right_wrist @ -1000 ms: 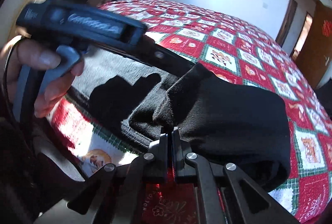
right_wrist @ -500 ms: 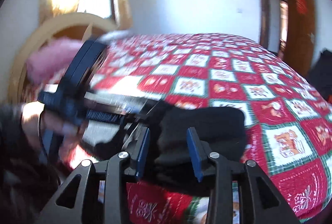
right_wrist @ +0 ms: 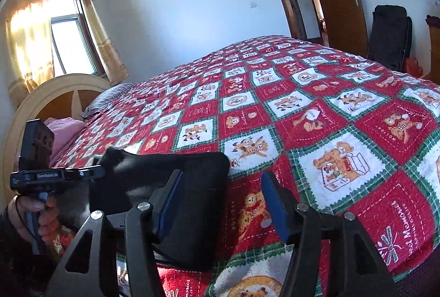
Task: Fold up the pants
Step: 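Grasp the folded pants with the left tool while the right tool holds them, then open the right tool, then open the left tool on the folded pants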
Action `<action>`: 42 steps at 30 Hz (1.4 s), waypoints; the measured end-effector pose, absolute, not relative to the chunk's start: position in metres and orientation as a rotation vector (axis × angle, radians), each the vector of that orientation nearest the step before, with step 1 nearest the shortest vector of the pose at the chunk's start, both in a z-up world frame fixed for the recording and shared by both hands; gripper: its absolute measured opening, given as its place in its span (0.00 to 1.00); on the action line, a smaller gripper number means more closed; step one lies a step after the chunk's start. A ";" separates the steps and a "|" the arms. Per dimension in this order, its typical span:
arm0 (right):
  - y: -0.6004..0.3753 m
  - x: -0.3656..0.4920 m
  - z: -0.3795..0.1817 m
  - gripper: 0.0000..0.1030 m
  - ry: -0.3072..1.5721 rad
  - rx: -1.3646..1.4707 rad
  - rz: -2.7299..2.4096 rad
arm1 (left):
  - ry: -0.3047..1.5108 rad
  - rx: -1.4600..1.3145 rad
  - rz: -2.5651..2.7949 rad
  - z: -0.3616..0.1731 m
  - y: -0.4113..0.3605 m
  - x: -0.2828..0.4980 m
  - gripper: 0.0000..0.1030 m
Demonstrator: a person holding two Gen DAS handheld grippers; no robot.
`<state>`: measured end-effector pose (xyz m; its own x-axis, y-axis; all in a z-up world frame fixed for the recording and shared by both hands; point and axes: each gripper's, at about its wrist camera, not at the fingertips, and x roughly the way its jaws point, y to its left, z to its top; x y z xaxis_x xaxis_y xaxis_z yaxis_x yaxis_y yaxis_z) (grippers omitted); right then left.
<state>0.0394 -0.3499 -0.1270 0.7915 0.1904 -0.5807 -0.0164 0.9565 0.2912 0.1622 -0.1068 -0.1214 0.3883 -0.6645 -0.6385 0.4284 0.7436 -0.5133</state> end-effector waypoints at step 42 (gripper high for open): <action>-0.231 0.098 -0.141 0.64 0.852 0.059 0.293 | 0.832 -0.295 -0.497 -0.134 -0.012 0.137 0.69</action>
